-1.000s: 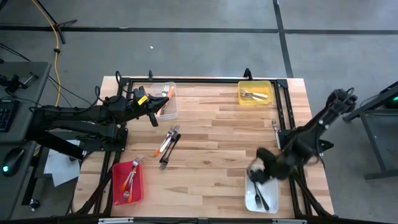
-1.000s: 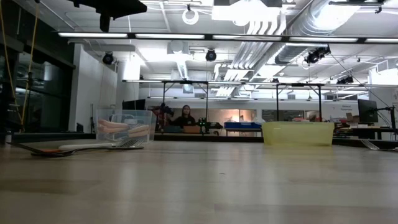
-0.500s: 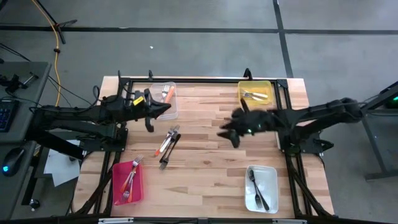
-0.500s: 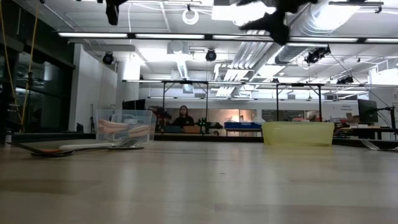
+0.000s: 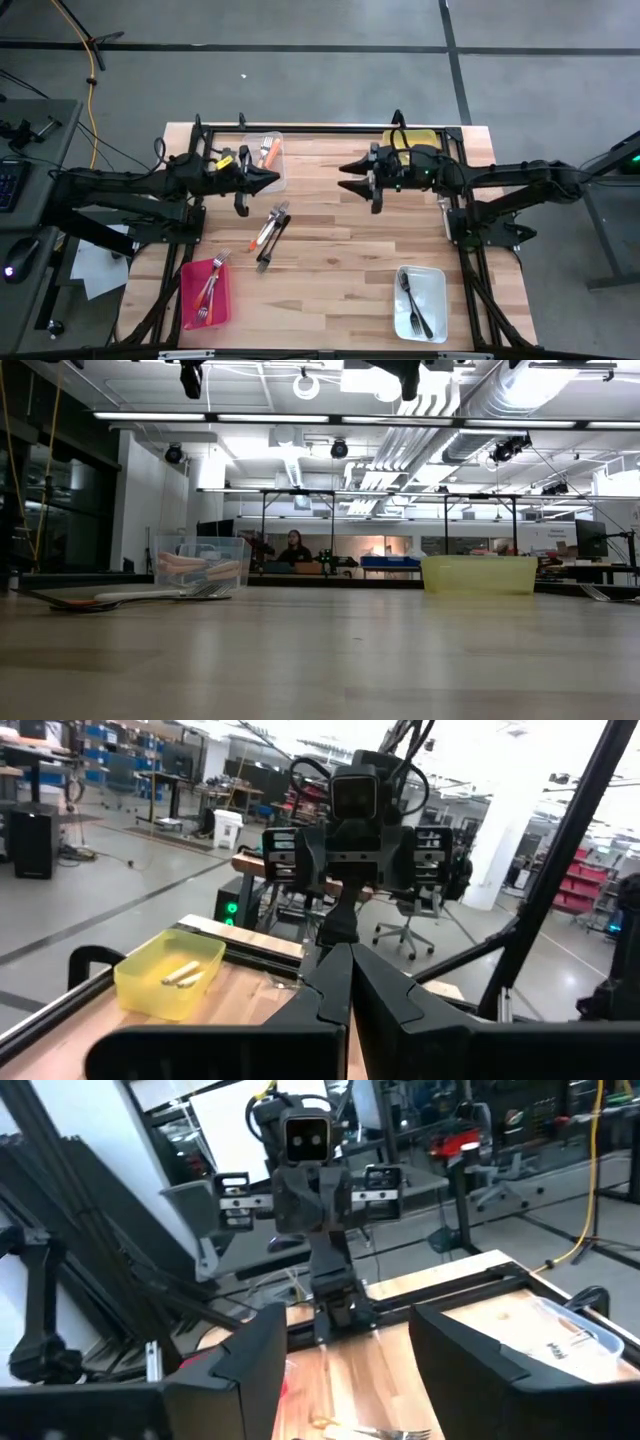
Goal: Sort silverware by color (type)
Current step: Put the black fork into the white bin
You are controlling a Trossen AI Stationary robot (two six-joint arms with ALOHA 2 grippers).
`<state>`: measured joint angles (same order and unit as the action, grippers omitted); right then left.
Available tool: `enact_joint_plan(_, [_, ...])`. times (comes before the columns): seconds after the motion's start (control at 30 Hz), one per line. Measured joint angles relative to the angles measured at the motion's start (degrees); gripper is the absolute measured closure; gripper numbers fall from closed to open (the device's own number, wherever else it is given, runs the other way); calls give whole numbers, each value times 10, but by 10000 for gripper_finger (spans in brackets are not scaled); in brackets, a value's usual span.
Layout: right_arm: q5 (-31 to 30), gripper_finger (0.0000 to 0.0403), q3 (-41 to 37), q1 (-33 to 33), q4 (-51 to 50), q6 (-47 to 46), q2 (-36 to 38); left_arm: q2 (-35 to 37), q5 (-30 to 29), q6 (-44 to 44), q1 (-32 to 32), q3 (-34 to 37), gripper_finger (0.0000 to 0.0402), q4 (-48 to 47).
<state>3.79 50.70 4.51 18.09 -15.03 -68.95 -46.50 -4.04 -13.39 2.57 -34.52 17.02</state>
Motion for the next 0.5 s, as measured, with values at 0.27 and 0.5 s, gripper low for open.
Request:
enact_joint_plan(0.27, [10, 314, 0, 2, -24, 5, 0, -6, 4, 0, 0, 0, 401, 1])
enact_joint_plan(0.5, [15, 385, 0, 18, -56, 3, 0, -6, 4, 0, 0, 0, 401, 0])
